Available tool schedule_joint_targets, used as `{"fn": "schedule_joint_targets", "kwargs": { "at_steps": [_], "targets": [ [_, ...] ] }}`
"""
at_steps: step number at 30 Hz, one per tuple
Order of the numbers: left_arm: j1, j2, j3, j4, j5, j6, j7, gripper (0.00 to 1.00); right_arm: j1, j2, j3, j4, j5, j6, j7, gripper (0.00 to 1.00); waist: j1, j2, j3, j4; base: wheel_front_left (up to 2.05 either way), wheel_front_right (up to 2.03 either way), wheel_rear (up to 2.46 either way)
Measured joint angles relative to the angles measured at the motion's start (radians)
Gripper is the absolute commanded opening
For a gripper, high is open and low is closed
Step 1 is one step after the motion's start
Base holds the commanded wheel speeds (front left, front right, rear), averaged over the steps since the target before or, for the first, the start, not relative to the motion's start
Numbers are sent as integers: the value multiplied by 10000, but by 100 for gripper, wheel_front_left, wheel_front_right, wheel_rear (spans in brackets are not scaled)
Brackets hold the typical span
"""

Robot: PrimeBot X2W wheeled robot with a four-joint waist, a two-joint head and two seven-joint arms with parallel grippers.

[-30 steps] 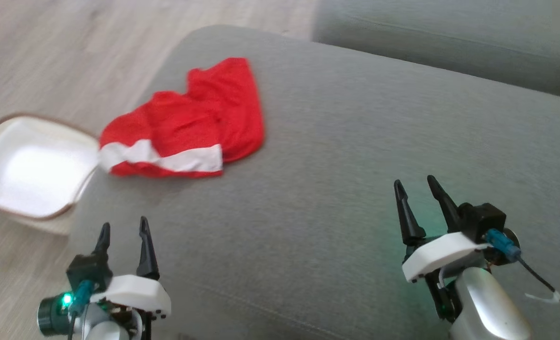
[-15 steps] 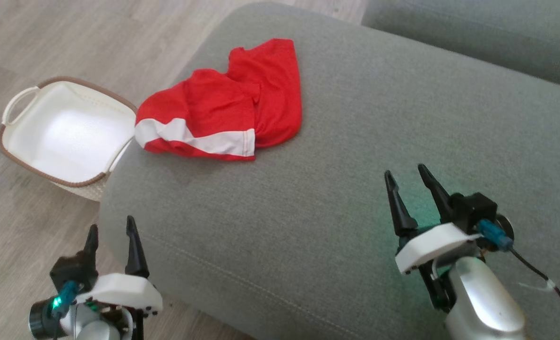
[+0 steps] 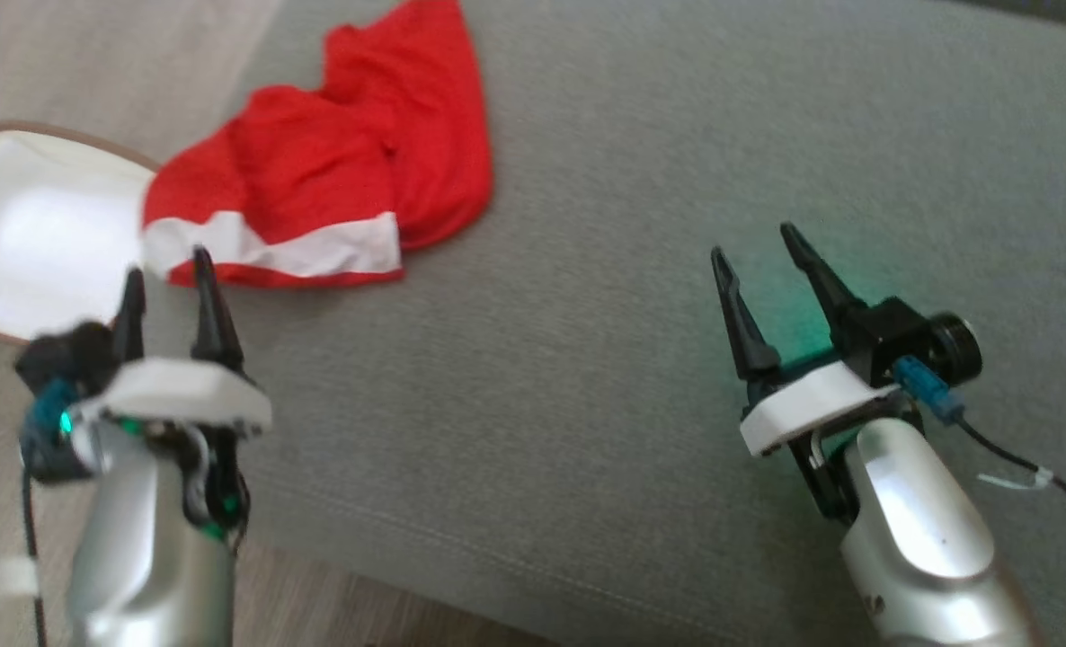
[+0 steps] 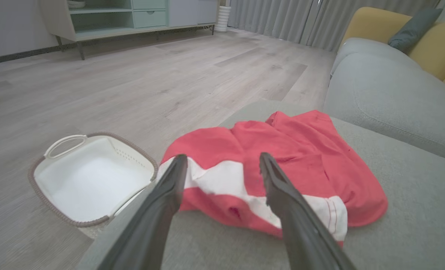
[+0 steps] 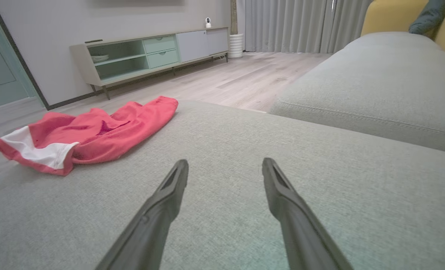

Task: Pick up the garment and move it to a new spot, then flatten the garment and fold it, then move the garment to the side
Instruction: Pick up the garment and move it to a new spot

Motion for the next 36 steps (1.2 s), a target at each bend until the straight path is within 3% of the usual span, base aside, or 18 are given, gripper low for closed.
{"fn": "schedule_joint_targets", "kwargs": {
  "at_steps": [9, 18, 19, 20, 25, 36],
  "targets": [
    [-2009, 336, 566, 2054, 460, -407, 0, 100, -200, -12, -36, -959, -73, 0, 144, 100, 0, 0, 927, -1023, 0, 0, 0],
    [-3179, 696, 888, 4817, 500, -257, -4, 100, -200, -17, -316, -1346, -65, 0, 418, 100, 0, 0, 1469, -1835, 0, 0, 0],
    [-3256, 742, 884, 5022, 502, -282, -10, 58, -201, -17, -324, -1356, -48, 0, 418, 100, 0, 0, 1490, -1915, 0, 0, 0],
    [-3343, 823, 884, 5231, 500, -330, -21, 0, -200, -17, -322, -1363, -48, 0, 418, 100, -1, 0, 1503, -1990, 0, 0, 0],
    [-3578, 1068, 874, 5110, 537, -499, 0, 0, -201, -17, -474, -1335, 132, 0, 393, 100, -1, 0, 1391, -2345, 0, 0, 0],
    [-3599, 848, 305, 1593, 1220, -859, 2, 0, -182, -12, -280, -861, 1018, 0, 105, 100, -1, 0, 659, -3311, 0, 0, 0]
  ]
}}
